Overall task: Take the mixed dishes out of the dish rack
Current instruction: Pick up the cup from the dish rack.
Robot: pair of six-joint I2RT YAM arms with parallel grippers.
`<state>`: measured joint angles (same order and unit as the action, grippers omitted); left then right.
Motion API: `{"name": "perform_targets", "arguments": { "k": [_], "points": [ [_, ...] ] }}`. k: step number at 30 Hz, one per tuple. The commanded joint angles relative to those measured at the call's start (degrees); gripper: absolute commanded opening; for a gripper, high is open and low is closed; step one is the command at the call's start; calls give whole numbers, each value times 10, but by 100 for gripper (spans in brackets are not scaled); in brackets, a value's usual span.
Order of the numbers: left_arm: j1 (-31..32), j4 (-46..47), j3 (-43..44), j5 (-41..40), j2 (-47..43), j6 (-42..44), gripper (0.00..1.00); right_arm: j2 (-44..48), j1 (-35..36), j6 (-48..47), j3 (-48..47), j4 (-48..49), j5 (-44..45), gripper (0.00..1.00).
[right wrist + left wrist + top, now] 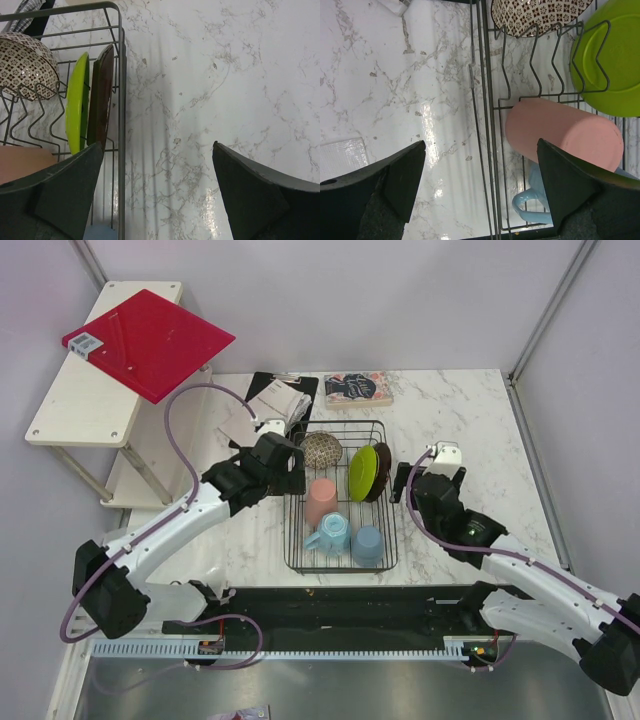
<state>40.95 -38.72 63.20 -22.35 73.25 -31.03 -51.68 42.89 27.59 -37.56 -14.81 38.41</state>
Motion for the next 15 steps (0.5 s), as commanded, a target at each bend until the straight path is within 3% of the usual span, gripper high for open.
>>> {"name": "perform_targets", "arguments": {
  "k": [1, 9, 15],
  "points": [
    [1, 33, -18, 37, -29, 22, 99, 8, 0, -10, -38, 8, 14, 98],
    [1, 71, -35, 49, -65, 53, 98, 27, 1, -38, -52, 19, -15, 98],
    [3, 74, -28, 48, -59, 69, 91, 13, 1, -35, -58, 3, -18, 98]
  ]
}}
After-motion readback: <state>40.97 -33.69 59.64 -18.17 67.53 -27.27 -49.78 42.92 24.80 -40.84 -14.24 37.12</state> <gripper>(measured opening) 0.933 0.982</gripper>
